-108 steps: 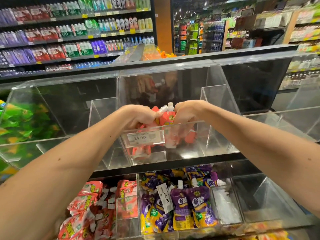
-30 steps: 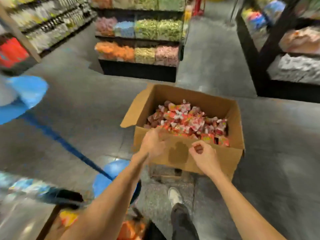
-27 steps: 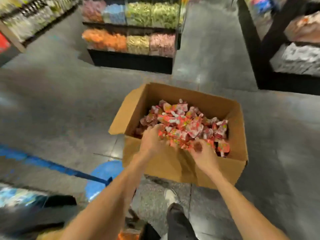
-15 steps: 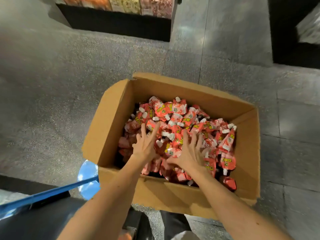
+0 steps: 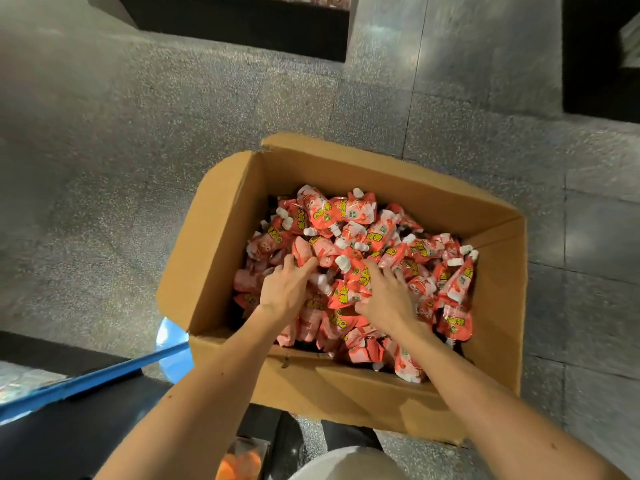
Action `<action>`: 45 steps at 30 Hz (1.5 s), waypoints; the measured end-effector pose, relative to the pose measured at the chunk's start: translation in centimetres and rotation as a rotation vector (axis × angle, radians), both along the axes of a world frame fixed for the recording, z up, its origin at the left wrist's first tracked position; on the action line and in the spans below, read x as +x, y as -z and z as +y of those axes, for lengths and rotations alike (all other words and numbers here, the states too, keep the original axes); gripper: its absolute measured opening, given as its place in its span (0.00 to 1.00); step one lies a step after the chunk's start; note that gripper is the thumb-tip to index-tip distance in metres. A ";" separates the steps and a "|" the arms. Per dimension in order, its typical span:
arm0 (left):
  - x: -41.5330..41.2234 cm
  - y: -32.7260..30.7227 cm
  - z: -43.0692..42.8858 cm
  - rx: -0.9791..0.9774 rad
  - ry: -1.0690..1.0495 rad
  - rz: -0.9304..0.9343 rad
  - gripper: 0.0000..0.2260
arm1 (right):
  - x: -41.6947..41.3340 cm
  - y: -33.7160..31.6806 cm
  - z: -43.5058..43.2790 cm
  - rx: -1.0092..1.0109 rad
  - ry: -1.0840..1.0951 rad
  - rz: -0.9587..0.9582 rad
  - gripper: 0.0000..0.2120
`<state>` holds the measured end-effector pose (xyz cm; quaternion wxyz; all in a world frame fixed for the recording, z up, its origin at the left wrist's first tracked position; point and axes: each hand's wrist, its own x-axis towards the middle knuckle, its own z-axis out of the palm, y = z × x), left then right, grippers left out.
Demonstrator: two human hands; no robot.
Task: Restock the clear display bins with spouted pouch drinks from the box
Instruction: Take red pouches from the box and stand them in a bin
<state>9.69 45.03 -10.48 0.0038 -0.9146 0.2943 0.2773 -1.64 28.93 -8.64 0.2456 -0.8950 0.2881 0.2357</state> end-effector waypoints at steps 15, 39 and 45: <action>-0.6 -4.7 3.4 -0.689 -0.622 0.195 0.13 | -1.6 -3.9 1.0 0.157 0.258 -0.149 0.40; -25.2 -31.2 34.3 -1.556 -1.054 -0.541 0.13 | -9.2 -28.8 35.4 1.153 -0.114 -0.487 0.11; -40.9 -39.5 44.3 -1.521 -1.177 -0.937 0.13 | -21.3 -36.7 47.7 1.345 -0.514 -0.491 0.10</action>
